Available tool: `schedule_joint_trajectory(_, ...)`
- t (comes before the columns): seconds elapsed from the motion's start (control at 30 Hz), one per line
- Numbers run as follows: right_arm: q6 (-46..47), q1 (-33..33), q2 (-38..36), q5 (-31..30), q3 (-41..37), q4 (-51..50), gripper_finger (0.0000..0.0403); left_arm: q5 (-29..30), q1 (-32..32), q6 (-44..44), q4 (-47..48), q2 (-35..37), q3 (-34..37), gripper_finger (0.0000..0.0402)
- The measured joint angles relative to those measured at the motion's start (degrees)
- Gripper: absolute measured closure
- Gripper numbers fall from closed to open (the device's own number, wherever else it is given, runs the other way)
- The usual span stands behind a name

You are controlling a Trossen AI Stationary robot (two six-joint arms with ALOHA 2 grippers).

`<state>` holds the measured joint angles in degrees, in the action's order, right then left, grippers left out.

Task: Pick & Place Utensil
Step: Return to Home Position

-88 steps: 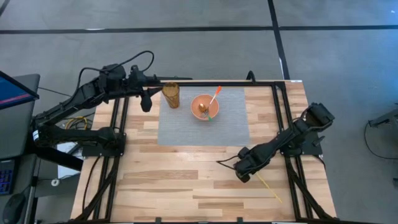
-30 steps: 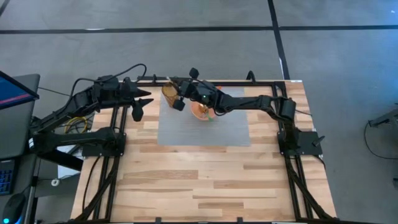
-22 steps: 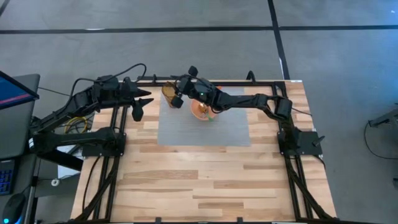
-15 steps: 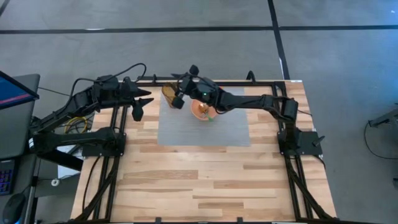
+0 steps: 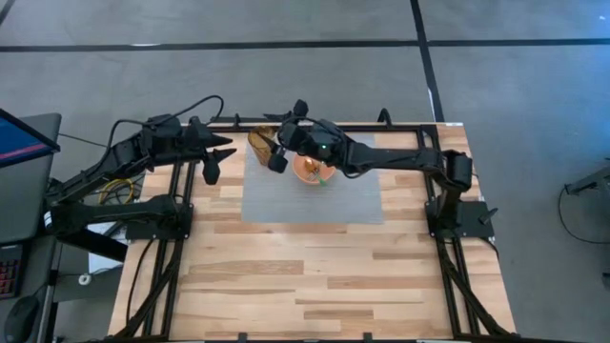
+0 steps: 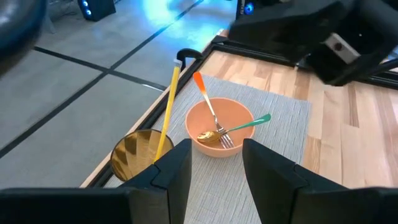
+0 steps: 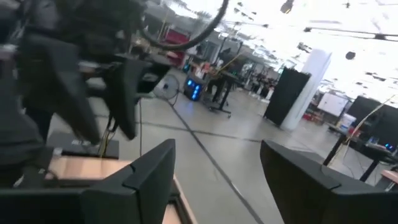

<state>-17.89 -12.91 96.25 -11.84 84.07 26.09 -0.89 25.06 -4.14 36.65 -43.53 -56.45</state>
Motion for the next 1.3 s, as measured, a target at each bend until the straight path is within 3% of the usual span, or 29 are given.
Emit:
schedule_joint_trajectory(0.37,1.3,8.6,-13.1,-0.4,0.0,-26.1,0.0176,0.0,0.0,0.0,-0.7,0.0,0.0,0.0257)
schedule_joint_trajectory(0.57,4.3,16.2,-20.0,-10.1,0.0,-41.7,0.0194,0.0,0.0,0.0,-1.1,0.0,0.0,0.0257)
schedule_joint_trajectory(0.7,4.4,20.4,-23.5,-11.8,0.0,-47.8,0.0209,0.0,0.0,0.0,-1.2,0.0,0.0,0.0257)
schedule_joint_trajectory(0.87,11.1,23.7,-24.4,-10.5,0.0,-51.0,0.0220,0.0,0.0,0.0,-1.6,0.0,0.0,0.0257)
schedule_joint_trajectory(1.13,18.2,24.1,-30.2,-10.6,0.0,-59.9,0.0225,0.1,0.0,0.7,-4.6,-0.1,-0.1,0.0257)
schedule_joint_trajectory(1.3,21.4,24.0,-38.6,-10.8,-4.2,-63.3,0.0221,-6.0,0.0,1.3,-3.7,4.2,-0.1,0.0257)
